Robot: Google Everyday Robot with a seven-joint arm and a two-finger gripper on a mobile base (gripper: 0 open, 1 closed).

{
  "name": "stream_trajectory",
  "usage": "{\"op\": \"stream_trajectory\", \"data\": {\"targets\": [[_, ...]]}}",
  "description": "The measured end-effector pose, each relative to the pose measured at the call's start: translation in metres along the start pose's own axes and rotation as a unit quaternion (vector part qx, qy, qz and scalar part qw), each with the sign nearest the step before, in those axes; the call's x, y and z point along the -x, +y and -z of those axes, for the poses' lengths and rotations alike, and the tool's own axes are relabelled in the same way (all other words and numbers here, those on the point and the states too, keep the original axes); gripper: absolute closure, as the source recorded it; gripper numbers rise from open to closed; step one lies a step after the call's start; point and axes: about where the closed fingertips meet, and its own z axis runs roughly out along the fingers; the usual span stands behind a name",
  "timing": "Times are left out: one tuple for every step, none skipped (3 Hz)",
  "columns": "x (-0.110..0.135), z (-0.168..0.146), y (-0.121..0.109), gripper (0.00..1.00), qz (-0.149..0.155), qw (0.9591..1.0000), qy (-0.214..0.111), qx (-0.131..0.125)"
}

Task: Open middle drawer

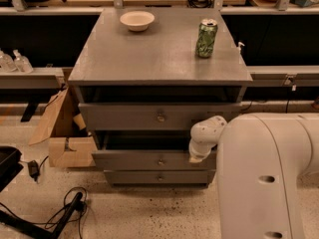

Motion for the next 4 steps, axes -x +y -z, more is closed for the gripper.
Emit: {"op": "stream_trajectory", "data": {"targets": [[0.0,0.007,0.012,1.0,-0.004,1.0,-0.002,-0.001],[0.001,0.007,0.012,1.0,-0.004,1.0,-0.002,-0.001],[0.002,0.013,0.026,1.0,-0.009,0.9999,-0.007,-0.002],[0.002,0.013,0.026,1.0,-0.009,0.9999,-0.007,-0.002]]}}
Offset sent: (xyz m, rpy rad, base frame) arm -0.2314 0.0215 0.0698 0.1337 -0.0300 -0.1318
